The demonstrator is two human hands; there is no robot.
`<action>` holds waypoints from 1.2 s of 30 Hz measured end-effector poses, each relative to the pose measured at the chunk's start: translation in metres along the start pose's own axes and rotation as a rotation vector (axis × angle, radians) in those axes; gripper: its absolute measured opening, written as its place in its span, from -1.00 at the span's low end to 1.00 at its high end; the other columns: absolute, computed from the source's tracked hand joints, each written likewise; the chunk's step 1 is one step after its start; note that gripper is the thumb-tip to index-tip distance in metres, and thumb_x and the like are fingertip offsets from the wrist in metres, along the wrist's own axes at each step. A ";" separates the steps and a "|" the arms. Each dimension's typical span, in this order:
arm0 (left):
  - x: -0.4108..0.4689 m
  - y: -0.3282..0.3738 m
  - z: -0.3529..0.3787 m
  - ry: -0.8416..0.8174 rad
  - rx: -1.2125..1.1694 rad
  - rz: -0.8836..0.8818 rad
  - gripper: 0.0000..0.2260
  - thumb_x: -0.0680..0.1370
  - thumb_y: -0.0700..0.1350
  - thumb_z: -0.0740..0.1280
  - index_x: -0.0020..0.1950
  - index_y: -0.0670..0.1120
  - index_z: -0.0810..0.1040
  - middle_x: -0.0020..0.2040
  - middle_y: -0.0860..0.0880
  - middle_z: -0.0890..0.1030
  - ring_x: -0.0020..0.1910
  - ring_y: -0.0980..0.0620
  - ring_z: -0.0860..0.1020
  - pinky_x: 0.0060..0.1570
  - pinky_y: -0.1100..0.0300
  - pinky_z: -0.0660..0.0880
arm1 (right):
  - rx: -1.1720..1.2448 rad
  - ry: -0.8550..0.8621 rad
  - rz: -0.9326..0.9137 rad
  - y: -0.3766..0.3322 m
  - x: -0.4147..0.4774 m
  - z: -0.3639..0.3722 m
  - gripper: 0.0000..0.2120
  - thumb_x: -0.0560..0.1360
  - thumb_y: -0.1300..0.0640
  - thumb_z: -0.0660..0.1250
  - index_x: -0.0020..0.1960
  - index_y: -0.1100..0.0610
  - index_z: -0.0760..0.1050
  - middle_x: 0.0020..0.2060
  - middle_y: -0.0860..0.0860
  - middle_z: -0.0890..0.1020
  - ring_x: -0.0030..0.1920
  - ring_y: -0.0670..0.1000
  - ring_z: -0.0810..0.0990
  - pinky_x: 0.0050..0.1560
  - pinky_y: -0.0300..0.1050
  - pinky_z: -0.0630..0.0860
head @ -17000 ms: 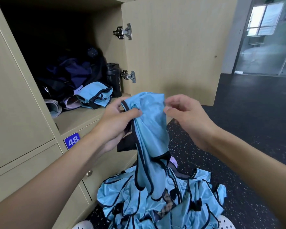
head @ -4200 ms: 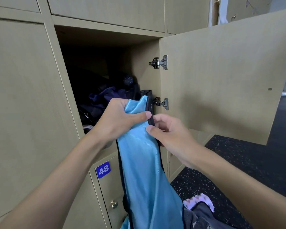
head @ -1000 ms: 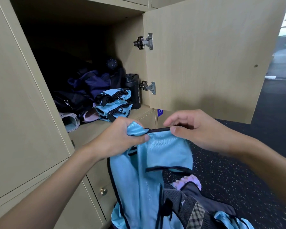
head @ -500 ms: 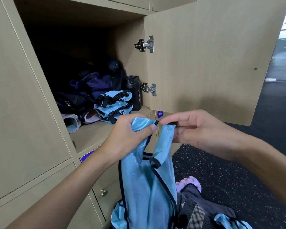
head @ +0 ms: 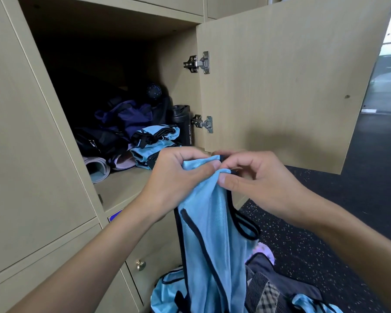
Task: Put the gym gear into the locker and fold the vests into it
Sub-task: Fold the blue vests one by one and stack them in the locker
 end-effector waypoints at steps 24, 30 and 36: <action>-0.001 0.015 -0.020 -0.082 0.255 -0.006 -0.86 0.47 -0.17 0.51 -0.25 -0.10 0.61 -0.25 -0.20 0.61 -0.35 0.01 0.43 -0.29 0.12 0.35 | 0.096 0.384 -0.025 -0.001 0.009 -0.010 -0.81 0.49 0.24 0.42 -0.28 0.14 0.53 -0.39 0.03 0.49 -0.38 -0.10 0.35 -0.37 -0.25 0.30; 0.005 0.018 -0.030 0.082 -0.065 -0.010 -0.88 0.50 -0.34 0.43 -0.20 -0.18 0.61 -0.27 -0.15 0.66 -0.26 -0.02 0.60 -0.18 0.11 0.55 | 0.112 0.369 -0.051 -0.003 0.010 -0.015 -0.81 0.50 0.24 0.43 -0.24 0.08 0.50 -0.33 0.05 0.56 -0.32 -0.02 0.41 -0.28 -0.15 0.37; 0.004 0.024 -0.027 0.148 -0.160 -0.017 -0.89 0.51 -0.35 0.41 -0.17 -0.18 0.59 -0.29 -0.12 0.66 -0.35 0.03 0.60 -0.38 0.26 0.52 | 0.187 0.199 0.045 0.000 0.005 -0.010 -0.53 0.51 0.16 0.42 0.26 -0.19 0.30 -0.16 0.06 0.71 -0.22 -0.05 0.67 -0.17 -0.13 0.61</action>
Point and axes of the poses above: each hand's wrist, its own x-axis towards the middle knuckle, its own z-axis out of the palm, y = z × x, the point moved 2 cm from there along x, towards the middle knuckle
